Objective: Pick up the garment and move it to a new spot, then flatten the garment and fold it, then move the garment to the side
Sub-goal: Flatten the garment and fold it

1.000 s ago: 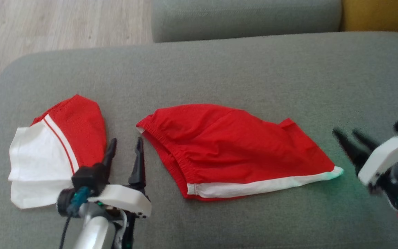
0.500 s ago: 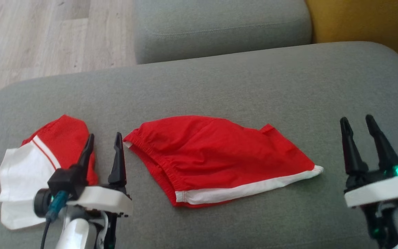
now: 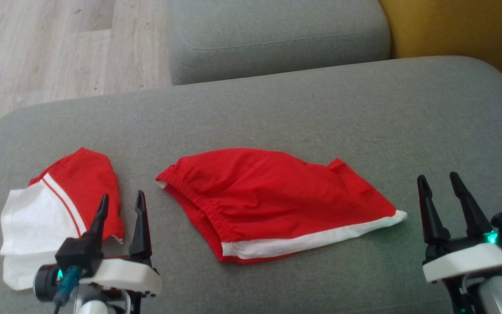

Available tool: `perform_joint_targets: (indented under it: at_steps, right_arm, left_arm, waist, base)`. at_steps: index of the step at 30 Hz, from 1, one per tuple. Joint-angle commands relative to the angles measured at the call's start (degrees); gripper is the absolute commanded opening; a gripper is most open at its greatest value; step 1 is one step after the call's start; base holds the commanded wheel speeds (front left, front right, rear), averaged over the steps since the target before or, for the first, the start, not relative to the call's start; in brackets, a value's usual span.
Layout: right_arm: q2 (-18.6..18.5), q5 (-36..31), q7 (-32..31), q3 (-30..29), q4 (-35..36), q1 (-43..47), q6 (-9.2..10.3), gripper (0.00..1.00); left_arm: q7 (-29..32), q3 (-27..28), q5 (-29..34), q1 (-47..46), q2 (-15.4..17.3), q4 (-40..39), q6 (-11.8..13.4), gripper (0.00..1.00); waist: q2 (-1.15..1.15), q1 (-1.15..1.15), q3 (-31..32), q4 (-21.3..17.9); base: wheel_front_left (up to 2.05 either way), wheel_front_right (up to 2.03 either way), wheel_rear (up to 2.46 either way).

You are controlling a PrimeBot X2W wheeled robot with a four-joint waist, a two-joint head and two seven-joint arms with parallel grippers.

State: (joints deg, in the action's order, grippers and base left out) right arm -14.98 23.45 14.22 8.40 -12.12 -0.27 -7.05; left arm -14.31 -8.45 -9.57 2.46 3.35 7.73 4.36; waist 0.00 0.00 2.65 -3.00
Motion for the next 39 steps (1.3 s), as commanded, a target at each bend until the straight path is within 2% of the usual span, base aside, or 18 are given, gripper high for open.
perform_joint_targets:
  at_steps: [1, 12, 30, 32, 35, 37, 39]
  right_arm:
    - [-1.21, -0.23, 0.74, 0.96, 1.40, -2.84, -0.44, 1.00]
    - [-1.37, 0.17, 0.77, 0.52, 0.88, -2.92, -0.44, 1.00]
    - [-1.20, 0.49, 0.77, -0.14, 0.12, -3.25, -0.44, 1.00]
    - [-1.37, 0.70, 0.77, -0.07, -0.31, -3.32, -0.44, 1.00]
    - [-2.23, 1.56, -0.56, 0.09, -1.82, -4.03, -0.44, 1.00]
    - [-2.98, 2.56, -3.66, 0.45, -3.29, -5.02, -0.44, 1.00]
    - [-4.02, 5.06, -9.38, 3.08, -4.76, -6.19, -0.44, 1.00]
  left_arm:
    - [-0.69, 2.27, 0.75, -2.16, -0.01, -1.58, -0.38, 1.00]
    - [-0.69, 2.83, 1.12, -2.57, -0.38, -0.79, -1.34, 1.00]
    - [-0.69, 2.44, 0.11, -2.93, -0.46, -0.42, -0.95, 1.00]
    - [-0.69, 1.79, -1.22, -3.09, -0.46, -0.89, -1.85, 1.00]
    - [0.23, -0.38, -4.44, -3.32, -0.46, 2.47, -3.79, 1.00]
    - [2.78, -1.36, -5.83, -4.47, -0.46, 3.41, -4.92, 1.00]
    - [6.54, -3.15, -6.26, -5.54, -0.25, 3.51, -6.64, 1.00]
  waist:
    - [0.00, 0.00, 0.06, 0.26]
    - [0.00, 0.00, 0.01, 1.07]
    - [0.00, 0.00, -0.33, 0.83]
    - [0.00, 0.00, -0.50, 0.73]
    - [0.00, 0.00, -0.72, 0.64]
    - [0.00, 0.00, -1.03, 0.47]
    - [0.00, 0.00, -1.46, 0.24]
  base:
    - [0.00, 0.00, 0.00]
    - [0.00, 0.00, 0.00]
    - [0.00, 0.00, 0.00]
    - [0.00, 0.00, 0.00]
    - [0.00, 0.00, 0.00]
    - [0.00, 0.00, 0.00]
    - [0.00, 0.00, 0.00]
